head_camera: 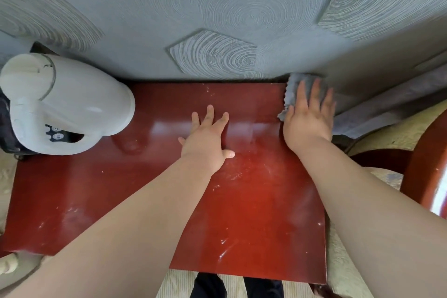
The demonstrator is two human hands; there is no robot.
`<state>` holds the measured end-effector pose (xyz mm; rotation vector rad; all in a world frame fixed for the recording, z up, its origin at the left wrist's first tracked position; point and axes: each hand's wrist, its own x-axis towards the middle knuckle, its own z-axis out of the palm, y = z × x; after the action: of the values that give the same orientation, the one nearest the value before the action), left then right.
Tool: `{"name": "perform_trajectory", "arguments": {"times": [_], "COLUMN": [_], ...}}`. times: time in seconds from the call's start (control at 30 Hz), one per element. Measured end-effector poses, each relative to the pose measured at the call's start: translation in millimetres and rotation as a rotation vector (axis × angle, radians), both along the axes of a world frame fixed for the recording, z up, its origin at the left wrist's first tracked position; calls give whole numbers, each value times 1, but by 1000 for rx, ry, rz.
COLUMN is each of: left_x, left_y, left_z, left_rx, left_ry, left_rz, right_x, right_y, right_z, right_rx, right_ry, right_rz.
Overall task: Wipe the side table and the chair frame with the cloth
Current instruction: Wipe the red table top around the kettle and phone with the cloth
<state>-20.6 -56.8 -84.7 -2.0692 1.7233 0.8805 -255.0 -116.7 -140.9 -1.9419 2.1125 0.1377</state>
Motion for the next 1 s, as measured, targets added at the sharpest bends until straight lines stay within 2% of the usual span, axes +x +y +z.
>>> {"name": "perform_trajectory", "arguments": {"times": [0.07, 0.23, 0.33, 0.4, 0.47, 0.6, 0.67, 0.73, 0.87, 0.93, 1.0], "left_x": [0, 1, 0, 0, 0, 4, 7, 8, 8, 7, 6], "left_y": [0, 1, 1, 1, 1, 6, 8, 9, 12, 12, 11], "left_z": [1, 1, 2, 1, 1, 1, -1, -1, 1, 1, 0], "left_rx": [8, -9, -6, -11, -16, -64, -88, -102, -105, -91, -84], "left_ry": [-4, -1, -1, 5, 4, -63, -88, -75, -60, -75, -80], "left_rz": [-2, 0, 9, 10, 8, -48, -75, -81, -88, -102, -100], "right_x": [12, 32, 17, 9, 11, 51, 72, 83, 74, 52, 24], "right_y": [11, 68, 62, 36, 12, 1, 7, 24, 64, 63, 48], "right_z": [4, 19, 20, 18, 16, 13, 13, 14, 13, 10, 10], "right_rx": [4, 107, 145, 137, 129, 129, 114, 100, 85, 96, 89], "right_ry": [-21, -71, -35, 31, 76, 107, 86, 63, 9, 45, 76], "right_rz": [25, 486, 598, 529, 373, 144, 184, 315, 501, 497, 358]}}
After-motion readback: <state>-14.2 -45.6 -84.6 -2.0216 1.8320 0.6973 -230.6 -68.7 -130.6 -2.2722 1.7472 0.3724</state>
